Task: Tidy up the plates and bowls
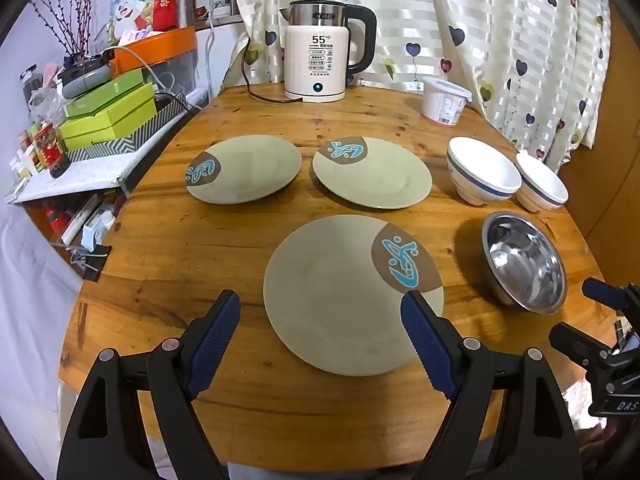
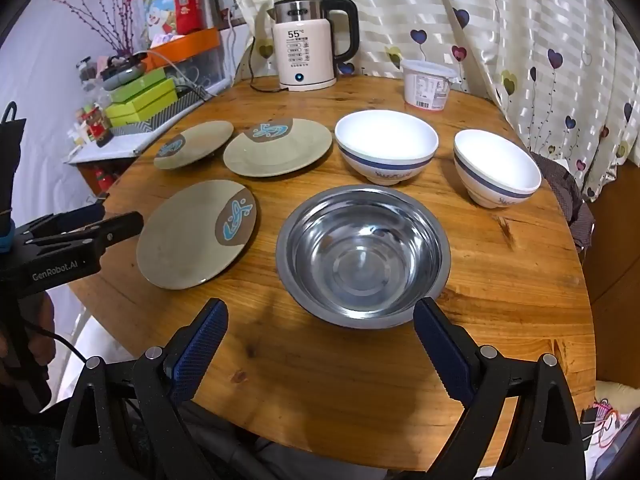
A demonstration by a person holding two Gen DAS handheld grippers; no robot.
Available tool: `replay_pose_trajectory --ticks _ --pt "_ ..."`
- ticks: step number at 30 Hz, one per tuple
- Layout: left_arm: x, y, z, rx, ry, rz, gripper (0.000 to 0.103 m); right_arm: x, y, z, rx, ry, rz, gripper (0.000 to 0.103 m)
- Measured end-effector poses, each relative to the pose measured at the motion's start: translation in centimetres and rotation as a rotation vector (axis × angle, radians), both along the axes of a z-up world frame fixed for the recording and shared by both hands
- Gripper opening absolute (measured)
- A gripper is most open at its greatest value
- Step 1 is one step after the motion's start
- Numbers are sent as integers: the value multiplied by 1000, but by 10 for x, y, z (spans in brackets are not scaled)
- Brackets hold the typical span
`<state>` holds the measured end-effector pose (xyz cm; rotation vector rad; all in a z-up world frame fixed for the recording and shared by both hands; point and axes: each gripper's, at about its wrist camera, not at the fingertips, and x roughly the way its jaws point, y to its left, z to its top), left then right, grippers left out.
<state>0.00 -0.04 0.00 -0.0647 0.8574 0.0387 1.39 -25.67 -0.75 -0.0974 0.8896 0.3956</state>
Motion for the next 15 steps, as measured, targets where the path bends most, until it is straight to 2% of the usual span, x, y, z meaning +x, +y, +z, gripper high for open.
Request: replay_pose_trajectory --ticks 15 --pt "-2 -1 -1 13 17 -14 83 4 2 3 3 -2 4 94"
